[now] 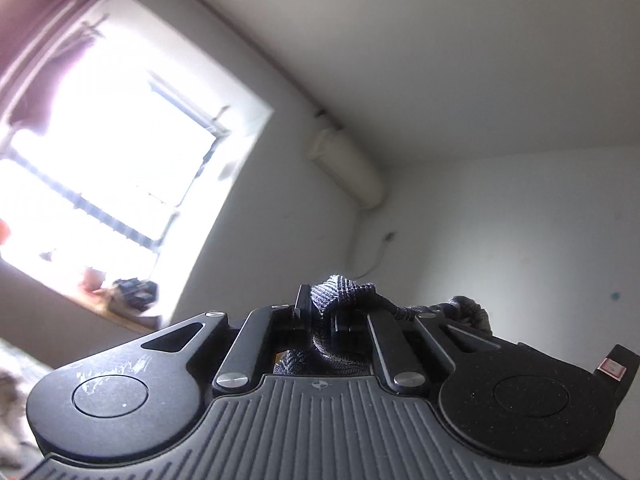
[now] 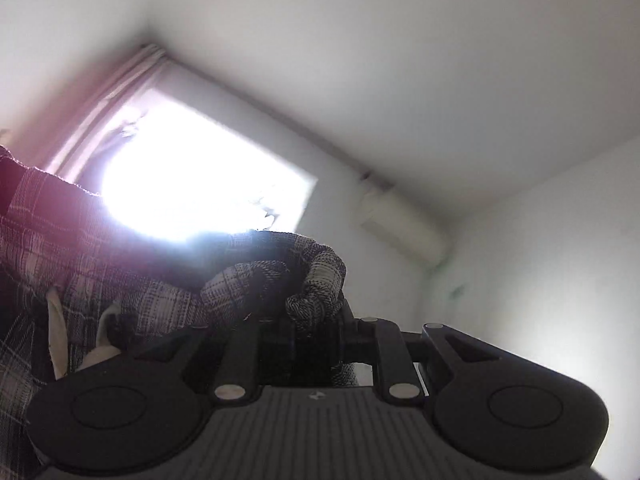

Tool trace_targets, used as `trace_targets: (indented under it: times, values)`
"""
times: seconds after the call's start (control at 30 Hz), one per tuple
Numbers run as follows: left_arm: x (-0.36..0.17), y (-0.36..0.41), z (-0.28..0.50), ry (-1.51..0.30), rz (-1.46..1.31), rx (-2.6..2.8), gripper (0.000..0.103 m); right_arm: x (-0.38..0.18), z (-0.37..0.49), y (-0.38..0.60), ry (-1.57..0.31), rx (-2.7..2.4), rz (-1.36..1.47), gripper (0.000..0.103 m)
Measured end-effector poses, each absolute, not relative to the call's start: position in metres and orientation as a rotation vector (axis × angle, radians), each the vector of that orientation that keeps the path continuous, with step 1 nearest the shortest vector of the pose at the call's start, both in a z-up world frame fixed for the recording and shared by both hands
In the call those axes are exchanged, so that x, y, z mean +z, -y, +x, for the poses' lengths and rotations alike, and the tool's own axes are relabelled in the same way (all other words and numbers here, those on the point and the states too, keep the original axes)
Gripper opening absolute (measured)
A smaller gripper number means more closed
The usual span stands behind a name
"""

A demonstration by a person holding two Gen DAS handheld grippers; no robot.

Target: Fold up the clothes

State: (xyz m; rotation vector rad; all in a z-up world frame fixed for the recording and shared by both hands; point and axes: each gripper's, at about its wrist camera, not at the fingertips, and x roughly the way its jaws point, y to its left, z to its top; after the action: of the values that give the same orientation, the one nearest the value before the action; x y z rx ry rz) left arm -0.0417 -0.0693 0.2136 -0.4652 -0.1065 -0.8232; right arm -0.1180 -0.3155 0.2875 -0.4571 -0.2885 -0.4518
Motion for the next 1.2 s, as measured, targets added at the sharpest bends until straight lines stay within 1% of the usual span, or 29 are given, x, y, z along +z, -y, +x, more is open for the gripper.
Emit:
trace_targets:
  times: [0.27, 0.37, 0.43, 0.53, 0.57, 0.63, 0.73, 0.77, 0.87, 0.97, 1.07, 1.13, 1.17, 1.2]
  values:
    - [0.086, -0.040, 0.007, -0.147, -0.446, -0.531, 0.006, 0.166, -0.005, 0.226, 0.048, -0.145, -0.396, 0.019]
    - [0.051, -0.083, 0.011, -0.216, -0.442, -0.420, 0.006, 0.125, 0.034, 0.186, -0.035, -0.036, -0.405, 0.019]
    - [0.030, -0.114, 0.005, -0.264, -0.461, -0.359, 0.006, 0.106, 0.046, 0.158, -0.077, 0.038, -0.434, 0.019]
    - [-0.001, -0.150, -0.010, -0.354, -0.517, -0.277, 0.006, 0.090, 0.039, 0.101, -0.097, 0.157, -0.527, 0.019]
    - [-0.009, -0.161, -0.018, -0.377, -0.532, -0.251, 0.006, 0.089, 0.033, 0.072, -0.094, 0.196, -0.572, 0.019]
    - [-0.017, -0.179, -0.027, -0.410, -0.565, -0.204, 0.006, 0.078, 0.046, 0.035, -0.085, 0.275, -0.641, 0.019]
    - [-0.027, -0.202, -0.033, -0.445, -0.619, -0.136, 0.006, 0.065, 0.064, -0.003, -0.095, 0.382, -0.705, 0.019]
    - [-0.032, -0.210, -0.039, -0.453, -0.637, -0.116, 0.006, 0.041, 0.058, -0.007, -0.105, 0.419, -0.712, 0.019]
    - [-0.041, -0.227, -0.039, -0.479, -0.662, -0.051, 0.006, 0.014, 0.063, -0.018, -0.144, 0.519, -0.706, 0.019]
    - [-0.056, -0.241, -0.029, -0.544, -0.674, 0.003, 0.007, -0.003, 0.086, -0.029, -0.235, 0.611, -0.666, 0.019]
    - [-0.083, -0.255, -0.014, -0.649, -0.691, 0.048, 0.014, -0.032, 0.131, -0.056, -0.382, 0.692, -0.650, 0.020]
    - [-0.097, -0.262, -0.009, -0.699, -0.699, 0.074, 0.023, -0.059, 0.146, -0.069, -0.480, 0.710, -0.665, 0.023]
    - [-0.103, -0.264, -0.009, -0.718, -0.706, 0.086, 0.025, -0.072, 0.158, -0.076, -0.535, 0.719, -0.672, 0.025]
    - [-0.108, -0.265, -0.010, -0.730, -0.713, 0.095, 0.028, -0.080, 0.162, -0.078, -0.567, 0.715, -0.670, 0.035]
